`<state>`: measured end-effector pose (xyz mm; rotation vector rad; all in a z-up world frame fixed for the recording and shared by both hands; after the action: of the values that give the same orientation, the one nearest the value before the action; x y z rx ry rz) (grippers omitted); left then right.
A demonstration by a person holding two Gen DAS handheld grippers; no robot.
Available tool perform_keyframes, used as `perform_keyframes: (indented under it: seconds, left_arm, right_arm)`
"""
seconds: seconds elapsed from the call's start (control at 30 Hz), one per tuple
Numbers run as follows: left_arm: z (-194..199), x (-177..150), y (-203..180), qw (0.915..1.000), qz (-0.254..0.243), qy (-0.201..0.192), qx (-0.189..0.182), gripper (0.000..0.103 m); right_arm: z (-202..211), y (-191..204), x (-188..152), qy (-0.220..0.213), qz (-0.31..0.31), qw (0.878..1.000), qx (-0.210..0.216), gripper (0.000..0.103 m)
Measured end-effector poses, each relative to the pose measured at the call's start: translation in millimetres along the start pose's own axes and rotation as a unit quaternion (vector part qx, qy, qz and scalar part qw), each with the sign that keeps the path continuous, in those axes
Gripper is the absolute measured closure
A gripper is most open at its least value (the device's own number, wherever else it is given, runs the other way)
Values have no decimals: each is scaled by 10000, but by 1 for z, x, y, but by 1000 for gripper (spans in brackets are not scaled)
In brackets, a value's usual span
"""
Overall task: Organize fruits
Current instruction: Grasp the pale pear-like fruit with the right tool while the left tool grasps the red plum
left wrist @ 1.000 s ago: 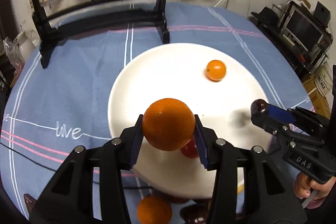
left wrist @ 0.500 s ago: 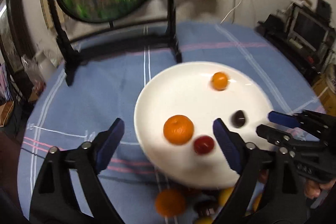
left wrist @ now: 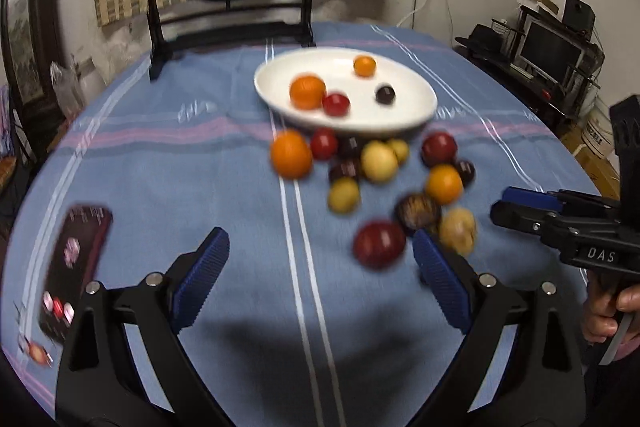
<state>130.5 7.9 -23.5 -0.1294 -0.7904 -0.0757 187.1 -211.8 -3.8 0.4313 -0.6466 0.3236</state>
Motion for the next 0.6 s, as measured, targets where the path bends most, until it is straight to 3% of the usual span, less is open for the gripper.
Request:
perform_keyframes:
  seconds: [0.23,0.6]
  left_arm:
    - [-6,-27,0,9999,-35,125,-6,8]
    - [-2,-30,1,9999,-7,2,-159,8]
  right_arm:
    - [-14,17,-7,175,108,9998,-16,58]
    - [-30,17,-4,335,50,9994,-119,56]
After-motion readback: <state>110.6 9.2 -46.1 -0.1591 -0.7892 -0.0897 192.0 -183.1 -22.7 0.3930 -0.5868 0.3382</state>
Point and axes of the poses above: each gripper's, at about its wrist camera, not at the fingertips, and z roughly against the way its jaws point, y to its left, x to its top, the point moved 1 cm from there along -z, roughly the way its jaws point, and after that the axes turned 2 degrees about -x, right-handed, at the moved point
